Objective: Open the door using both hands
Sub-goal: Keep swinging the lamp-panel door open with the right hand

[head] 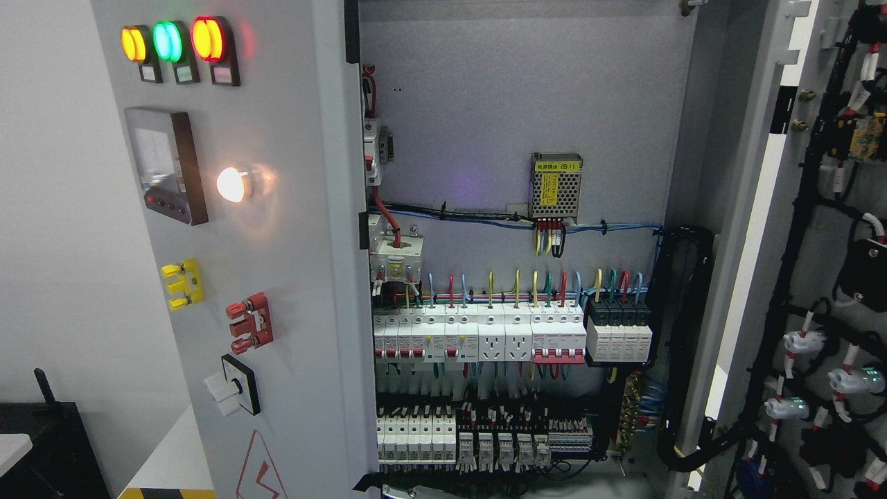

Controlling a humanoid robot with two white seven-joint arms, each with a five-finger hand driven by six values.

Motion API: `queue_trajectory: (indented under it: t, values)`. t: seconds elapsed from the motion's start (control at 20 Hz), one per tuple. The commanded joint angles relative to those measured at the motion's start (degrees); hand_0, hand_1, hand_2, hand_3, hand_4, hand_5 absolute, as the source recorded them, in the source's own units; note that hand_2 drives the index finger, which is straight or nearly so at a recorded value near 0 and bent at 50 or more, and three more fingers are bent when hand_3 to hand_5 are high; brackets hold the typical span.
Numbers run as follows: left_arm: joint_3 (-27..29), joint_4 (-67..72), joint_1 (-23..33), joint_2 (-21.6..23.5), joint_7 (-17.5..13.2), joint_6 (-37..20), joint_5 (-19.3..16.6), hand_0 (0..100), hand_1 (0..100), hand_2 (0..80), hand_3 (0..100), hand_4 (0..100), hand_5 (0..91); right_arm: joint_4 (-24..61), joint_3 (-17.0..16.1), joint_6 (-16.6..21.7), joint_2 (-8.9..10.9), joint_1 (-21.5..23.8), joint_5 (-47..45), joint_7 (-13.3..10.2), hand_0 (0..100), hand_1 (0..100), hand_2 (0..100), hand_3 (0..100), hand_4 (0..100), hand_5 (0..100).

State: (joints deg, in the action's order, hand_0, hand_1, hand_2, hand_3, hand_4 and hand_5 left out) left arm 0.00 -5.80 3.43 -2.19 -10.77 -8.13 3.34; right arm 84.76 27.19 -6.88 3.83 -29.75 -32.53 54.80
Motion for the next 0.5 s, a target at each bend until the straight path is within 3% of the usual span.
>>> queue_trajectory:
  t: [0.0, 0.45]
  values:
    - [-0.88, 0.0, 0.0, 0.0, 0.05, 0.04, 0.0, 0, 0, 0.0, 0, 0, 0.0, 2.77, 3.57, 0.11, 0.39, 0.21, -0.08, -0.57, 38, 0, 0, 0, 0, 0]
    - [-0.88, 0.0, 0.0, 0.0, 0.05, -0.04, 0.0, 0, 0, 0.0, 0, 0, 0.0, 4.97, 4.71, 0.11, 0.21, 0.74, -0.08, -0.66, 38, 0, 0, 0, 0, 0]
